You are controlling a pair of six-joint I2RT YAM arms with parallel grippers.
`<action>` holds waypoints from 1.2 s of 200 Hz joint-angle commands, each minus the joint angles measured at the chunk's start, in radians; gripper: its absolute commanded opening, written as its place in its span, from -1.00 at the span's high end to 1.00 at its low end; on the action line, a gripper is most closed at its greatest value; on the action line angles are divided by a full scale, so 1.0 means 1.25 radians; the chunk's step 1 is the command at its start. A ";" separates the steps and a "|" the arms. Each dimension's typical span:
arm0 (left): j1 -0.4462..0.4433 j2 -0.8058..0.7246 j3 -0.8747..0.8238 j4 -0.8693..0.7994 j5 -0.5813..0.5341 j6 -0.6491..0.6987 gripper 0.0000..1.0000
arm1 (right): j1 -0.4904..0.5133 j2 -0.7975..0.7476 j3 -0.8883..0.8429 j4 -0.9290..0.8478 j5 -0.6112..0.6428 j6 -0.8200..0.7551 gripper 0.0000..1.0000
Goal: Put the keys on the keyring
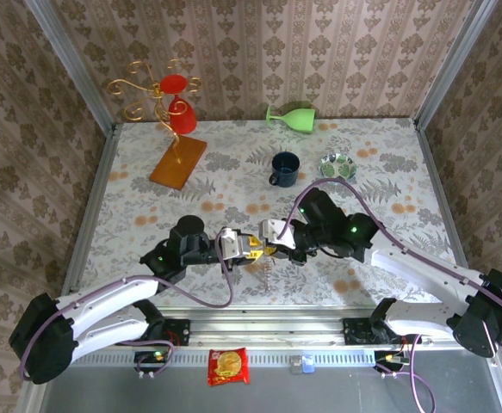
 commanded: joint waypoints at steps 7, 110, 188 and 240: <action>-0.004 0.012 0.038 -0.014 0.018 0.023 0.65 | 0.033 0.021 0.047 -0.044 0.041 -0.049 1.00; -0.001 -0.021 -0.048 0.175 0.021 -0.046 1.00 | -0.075 -0.133 -0.166 0.251 -0.143 0.177 0.35; 0.001 0.003 -0.079 0.287 0.065 -0.110 1.00 | -0.076 -0.107 -0.218 0.354 -0.160 0.243 0.39; 0.001 0.019 -0.084 0.320 0.067 -0.128 1.00 | -0.076 -0.093 -0.211 0.381 -0.181 0.254 0.80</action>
